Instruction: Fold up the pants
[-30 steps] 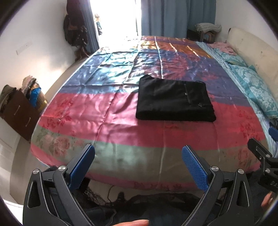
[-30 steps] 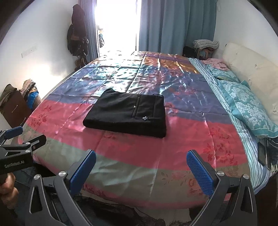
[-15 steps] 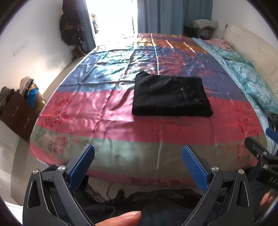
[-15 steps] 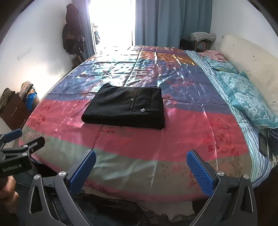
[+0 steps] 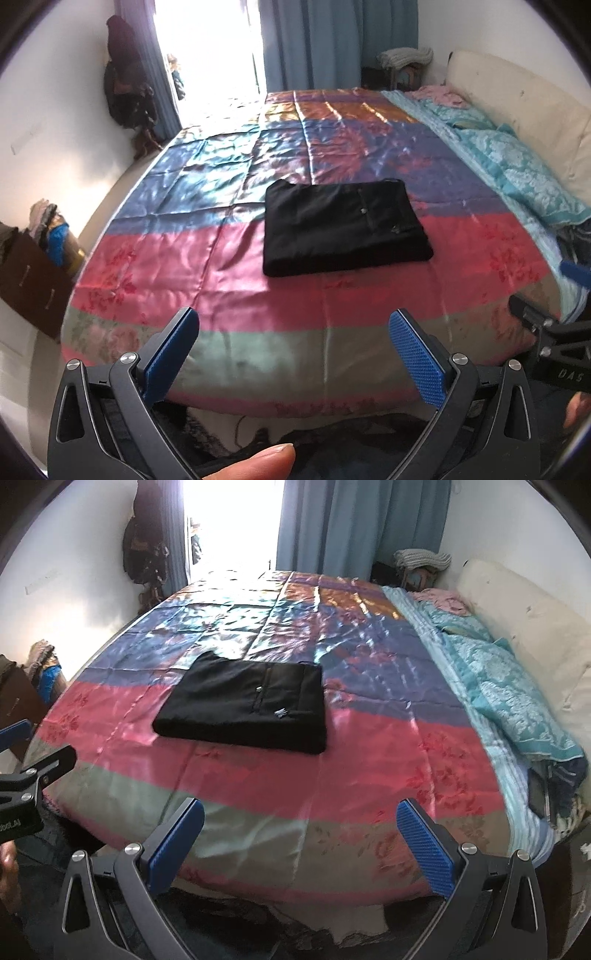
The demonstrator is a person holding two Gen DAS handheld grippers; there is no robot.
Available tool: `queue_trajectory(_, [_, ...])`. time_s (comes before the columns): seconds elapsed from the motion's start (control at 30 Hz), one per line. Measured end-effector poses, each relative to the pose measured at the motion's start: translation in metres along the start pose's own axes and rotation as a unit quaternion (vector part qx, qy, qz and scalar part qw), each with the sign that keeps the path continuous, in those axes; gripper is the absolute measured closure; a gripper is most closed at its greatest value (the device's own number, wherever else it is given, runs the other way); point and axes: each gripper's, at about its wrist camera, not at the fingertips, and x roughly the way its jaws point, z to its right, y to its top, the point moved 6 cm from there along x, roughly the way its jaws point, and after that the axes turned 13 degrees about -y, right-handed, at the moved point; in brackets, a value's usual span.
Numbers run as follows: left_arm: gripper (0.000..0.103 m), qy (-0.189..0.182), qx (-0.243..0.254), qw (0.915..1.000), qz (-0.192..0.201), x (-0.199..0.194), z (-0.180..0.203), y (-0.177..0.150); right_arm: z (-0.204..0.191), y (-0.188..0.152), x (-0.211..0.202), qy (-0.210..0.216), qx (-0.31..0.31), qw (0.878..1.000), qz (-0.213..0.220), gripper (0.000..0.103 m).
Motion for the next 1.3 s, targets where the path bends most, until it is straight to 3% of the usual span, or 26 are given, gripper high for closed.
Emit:
queue_trajectory(0.2, [0.0,-0.02,-0.016,0.9996,-0.013,0.003,0.008,-0.008,-0.006,0.005,-0.001,-0.016,-0.009,1.0,0.01,0.0])
queue_trajectory(0.57, [0.001,0.001,-0.054,0.998,-0.033,0.011,-0.007,-0.017,-0.01,0.007,-0.001,-0.02,-0.006,1.0,0.007,0.0])
queue_trajectory(1.3, [0.001,0.008,-0.049,0.9982,-0.034,0.01,-0.007,-0.016,-0.016,0.002,-0.002,-0.014,0.003,1.0,0.004,0.0])
